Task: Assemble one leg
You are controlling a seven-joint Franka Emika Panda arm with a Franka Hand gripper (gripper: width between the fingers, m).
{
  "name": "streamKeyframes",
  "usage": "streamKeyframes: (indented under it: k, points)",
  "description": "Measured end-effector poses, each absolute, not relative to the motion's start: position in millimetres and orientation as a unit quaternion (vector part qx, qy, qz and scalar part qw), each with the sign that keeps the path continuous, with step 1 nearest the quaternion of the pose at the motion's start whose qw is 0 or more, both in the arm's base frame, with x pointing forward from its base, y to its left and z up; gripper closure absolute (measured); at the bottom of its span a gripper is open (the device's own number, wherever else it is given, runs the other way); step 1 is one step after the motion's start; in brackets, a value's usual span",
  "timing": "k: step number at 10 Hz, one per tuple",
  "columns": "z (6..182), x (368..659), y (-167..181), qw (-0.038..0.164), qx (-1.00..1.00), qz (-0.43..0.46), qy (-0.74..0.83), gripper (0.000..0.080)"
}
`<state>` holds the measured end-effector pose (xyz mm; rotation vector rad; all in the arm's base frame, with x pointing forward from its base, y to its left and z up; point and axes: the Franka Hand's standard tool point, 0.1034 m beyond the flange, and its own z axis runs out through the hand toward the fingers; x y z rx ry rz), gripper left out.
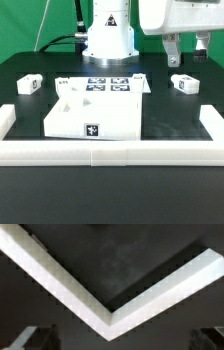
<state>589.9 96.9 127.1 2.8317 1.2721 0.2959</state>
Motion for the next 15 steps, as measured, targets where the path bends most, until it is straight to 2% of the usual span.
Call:
streamKeyframes:
  k: [6, 9, 11, 15]
  points:
    - [125.5, 589, 96, 0.013, 0.903, 0.095, 0.419, 0.015]
    - [104.3, 570, 77, 0.024, 0.85, 0.088, 0.52, 0.015]
    - [101.4, 566, 77, 0.033, 0.824, 0.069, 0.561, 0.015]
    - [101.1, 566, 76, 0.032, 0.825, 0.07, 0.559, 0.015]
